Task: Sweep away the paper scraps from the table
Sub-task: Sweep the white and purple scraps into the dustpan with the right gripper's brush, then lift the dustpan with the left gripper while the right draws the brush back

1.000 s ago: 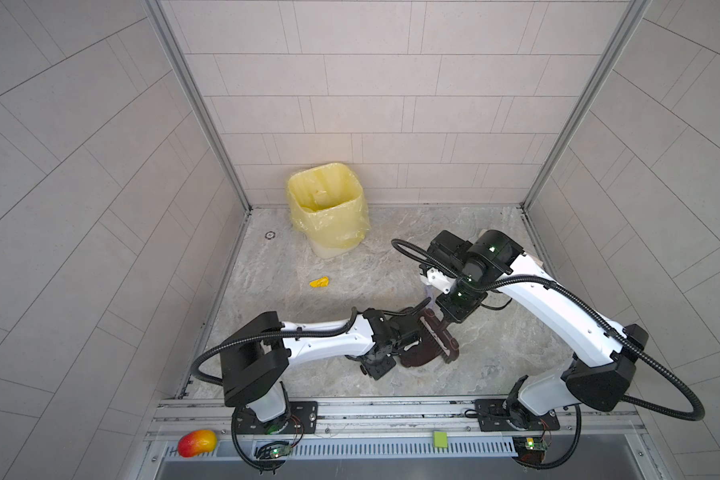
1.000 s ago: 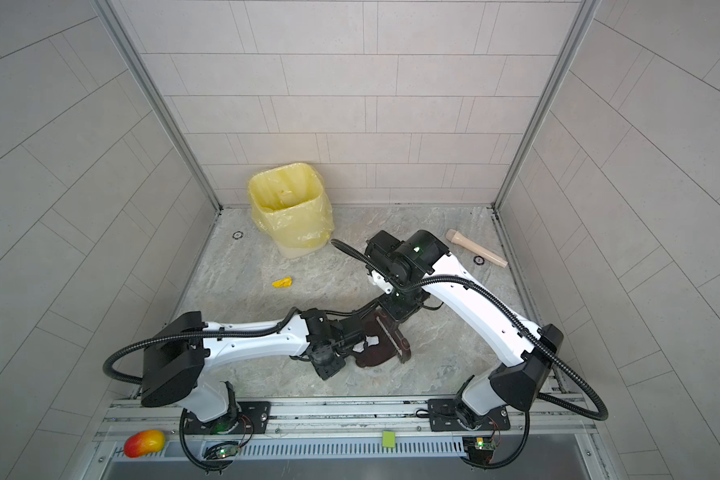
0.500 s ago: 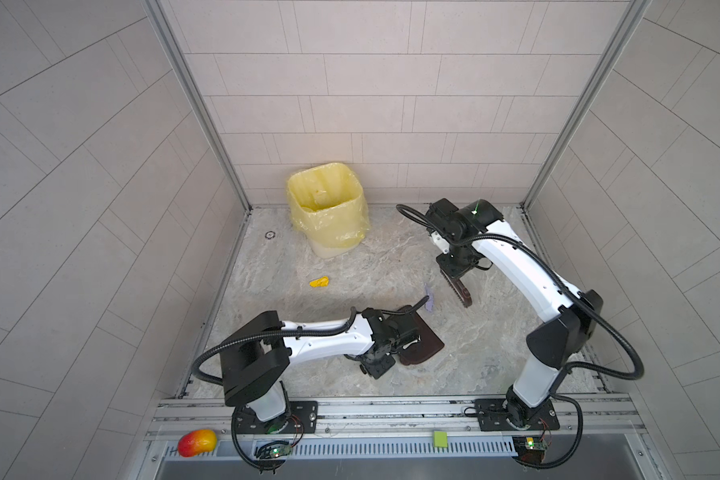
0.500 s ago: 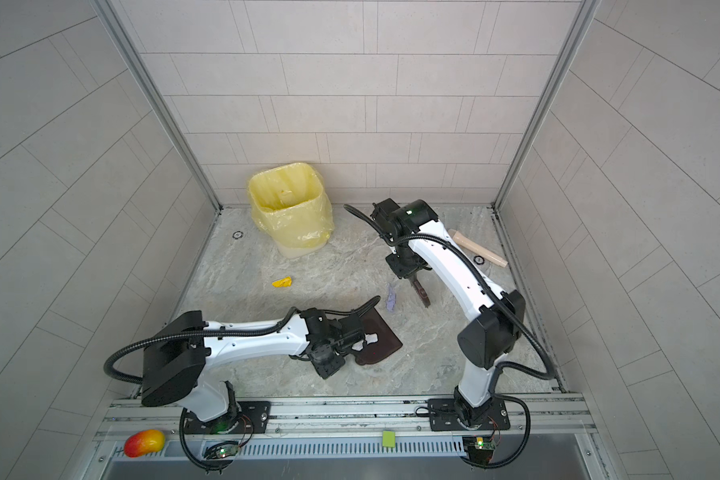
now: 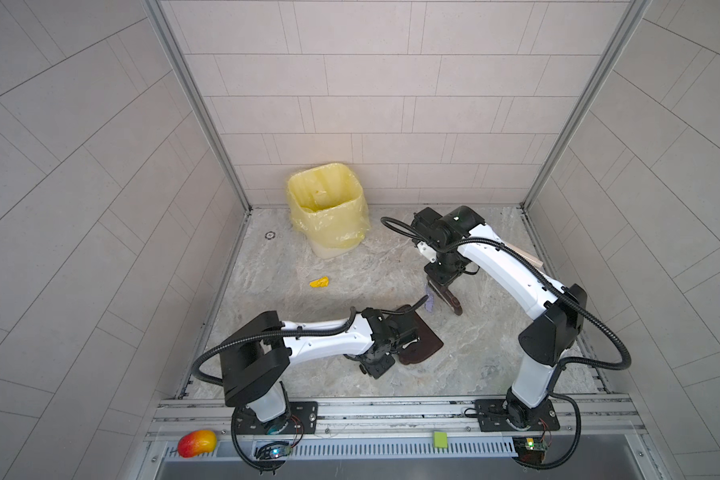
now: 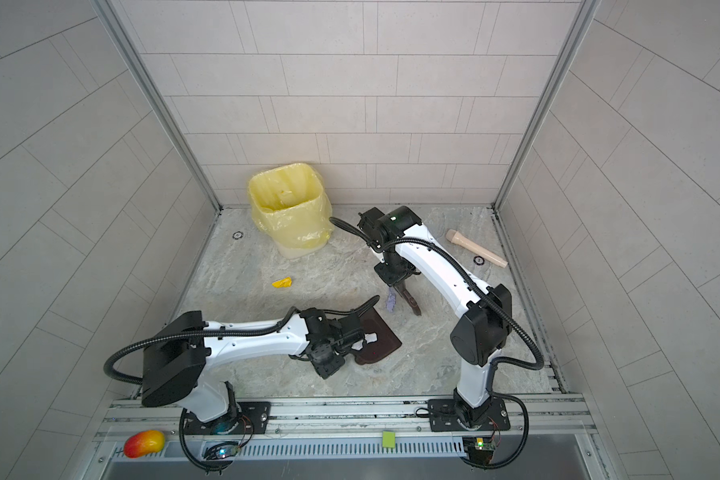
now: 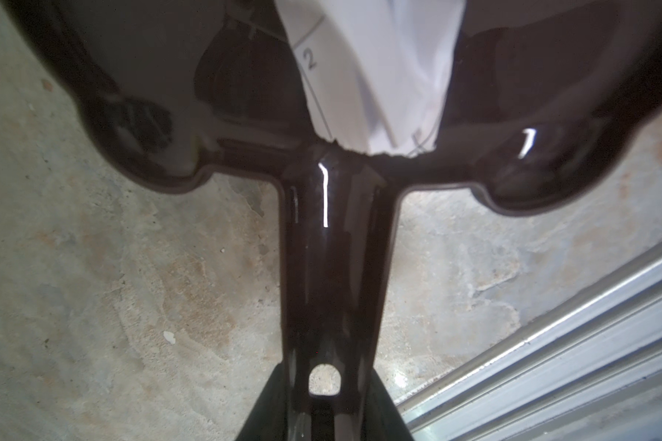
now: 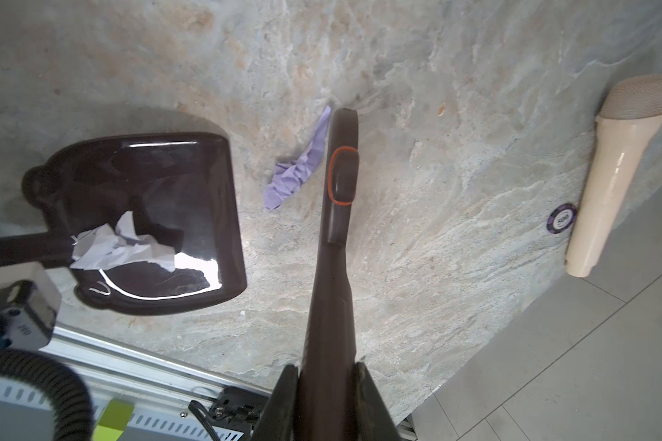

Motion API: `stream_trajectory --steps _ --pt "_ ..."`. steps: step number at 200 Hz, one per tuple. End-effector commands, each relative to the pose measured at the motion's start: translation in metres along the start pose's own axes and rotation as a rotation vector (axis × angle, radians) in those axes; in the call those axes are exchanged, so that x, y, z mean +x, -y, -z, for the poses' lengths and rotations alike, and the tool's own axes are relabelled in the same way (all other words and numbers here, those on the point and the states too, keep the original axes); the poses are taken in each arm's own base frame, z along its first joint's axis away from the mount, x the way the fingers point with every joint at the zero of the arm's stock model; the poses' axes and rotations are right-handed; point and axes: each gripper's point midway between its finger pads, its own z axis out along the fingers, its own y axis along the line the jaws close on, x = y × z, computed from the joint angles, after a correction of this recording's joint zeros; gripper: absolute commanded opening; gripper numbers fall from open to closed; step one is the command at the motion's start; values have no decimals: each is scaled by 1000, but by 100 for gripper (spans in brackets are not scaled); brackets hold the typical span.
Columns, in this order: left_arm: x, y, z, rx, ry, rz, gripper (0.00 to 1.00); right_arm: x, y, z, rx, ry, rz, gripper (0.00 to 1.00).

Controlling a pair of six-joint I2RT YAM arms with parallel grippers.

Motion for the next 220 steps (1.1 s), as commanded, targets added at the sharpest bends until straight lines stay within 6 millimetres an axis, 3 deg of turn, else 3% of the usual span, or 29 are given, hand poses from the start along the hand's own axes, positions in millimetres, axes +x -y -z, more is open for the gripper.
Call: stream_trajectory --steps 1,41,80,122,144,187,220 --pt "6 -6 -4 -25 -34 33 0 19 -24 13 -89 3 26 0" --pt "6 -6 -4 -28 -37 38 0 36 -63 30 -189 42 57 0" --pt "5 -7 -3 -29 -35 43 0 41 -87 54 -322 117 43 0" --pt "7 -8 -3 -35 -38 45 0 51 -51 56 -145 107 29 0" --pt "7 -8 -3 -35 -36 48 0 47 -36 56 -79 114 18 0" --pt "7 -11 -2 -47 -30 55 0 27 -30 50 -32 120 20 0" --pt "5 -17 8 -71 1 71 0 30 -17 41 19 81 4 0"
